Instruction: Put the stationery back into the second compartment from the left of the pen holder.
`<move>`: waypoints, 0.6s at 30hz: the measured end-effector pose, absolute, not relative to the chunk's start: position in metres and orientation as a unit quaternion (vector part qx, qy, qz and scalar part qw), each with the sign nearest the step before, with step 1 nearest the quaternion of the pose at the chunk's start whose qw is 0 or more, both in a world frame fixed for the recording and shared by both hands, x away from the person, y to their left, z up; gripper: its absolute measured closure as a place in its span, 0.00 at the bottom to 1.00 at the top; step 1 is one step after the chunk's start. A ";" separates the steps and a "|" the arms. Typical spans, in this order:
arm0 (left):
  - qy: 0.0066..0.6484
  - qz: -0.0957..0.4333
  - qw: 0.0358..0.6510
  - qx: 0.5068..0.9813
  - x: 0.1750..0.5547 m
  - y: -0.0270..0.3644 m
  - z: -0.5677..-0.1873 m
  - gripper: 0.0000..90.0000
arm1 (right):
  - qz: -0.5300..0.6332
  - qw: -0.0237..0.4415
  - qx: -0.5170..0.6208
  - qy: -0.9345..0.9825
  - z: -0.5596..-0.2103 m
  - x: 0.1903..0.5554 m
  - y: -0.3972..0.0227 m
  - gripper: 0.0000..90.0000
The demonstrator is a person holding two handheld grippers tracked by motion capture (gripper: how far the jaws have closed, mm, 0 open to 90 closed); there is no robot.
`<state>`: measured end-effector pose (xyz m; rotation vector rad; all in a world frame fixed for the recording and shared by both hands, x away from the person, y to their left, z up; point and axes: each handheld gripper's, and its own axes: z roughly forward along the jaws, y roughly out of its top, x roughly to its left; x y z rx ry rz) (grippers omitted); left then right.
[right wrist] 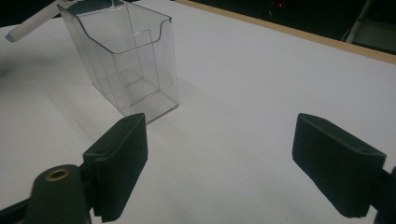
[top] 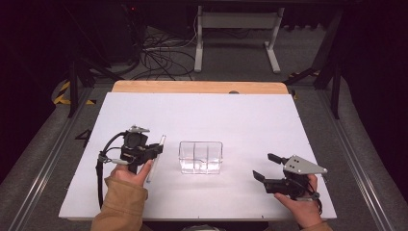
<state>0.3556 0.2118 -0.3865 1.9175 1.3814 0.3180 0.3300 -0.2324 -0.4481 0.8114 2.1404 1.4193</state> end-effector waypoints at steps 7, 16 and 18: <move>0.508 0.141 0.414 0.742 0.351 0.214 -0.377 0.88 | 0.513 0.222 0.293 0.776 -0.449 0.330 -0.231 0.21; 0.464 0.156 0.483 0.726 0.343 0.213 -0.364 0.88 | 0.514 0.223 0.291 0.775 -0.449 0.329 -0.232 0.21; 0.453 0.163 0.495 0.724 0.342 0.213 -0.362 0.88 | 0.514 0.224 0.291 0.775 -0.449 0.328 -0.232 0.21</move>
